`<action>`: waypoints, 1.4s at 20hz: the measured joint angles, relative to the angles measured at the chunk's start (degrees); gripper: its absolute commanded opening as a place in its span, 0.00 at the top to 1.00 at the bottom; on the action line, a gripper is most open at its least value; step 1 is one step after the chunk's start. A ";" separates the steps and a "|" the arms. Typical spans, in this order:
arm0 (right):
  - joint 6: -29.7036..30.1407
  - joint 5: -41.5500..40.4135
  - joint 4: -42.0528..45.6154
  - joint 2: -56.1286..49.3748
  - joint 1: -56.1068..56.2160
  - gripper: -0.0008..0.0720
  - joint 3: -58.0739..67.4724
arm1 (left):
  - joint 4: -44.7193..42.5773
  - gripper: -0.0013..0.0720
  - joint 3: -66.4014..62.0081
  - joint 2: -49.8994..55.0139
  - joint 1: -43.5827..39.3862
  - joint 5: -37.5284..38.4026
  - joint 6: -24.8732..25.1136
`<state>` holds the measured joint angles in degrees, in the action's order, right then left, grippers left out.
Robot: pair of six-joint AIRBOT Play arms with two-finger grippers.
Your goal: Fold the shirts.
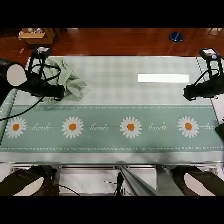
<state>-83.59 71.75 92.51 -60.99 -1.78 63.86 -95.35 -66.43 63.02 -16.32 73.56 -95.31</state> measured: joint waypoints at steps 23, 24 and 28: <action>-0.02 -5.62 -0.96 0.00 0.02 0.33 0.00 | -11.06 0.00 0.00 14.78 13.49 -33.29 -3.32; -0.07 -5.66 -1.44 0.00 0.00 0.33 0.00 | -11.06 0.00 0.00 16.87 14.43 -34.05 -3.69; -0.22 -5.73 -2.97 0.00 0.00 0.33 0.00 | -11.15 0.00 0.00 24.17 16.20 -38.91 -4.33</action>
<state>-83.81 66.02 89.54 -60.99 -1.78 63.86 -106.50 -66.43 87.20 -0.12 34.65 -99.63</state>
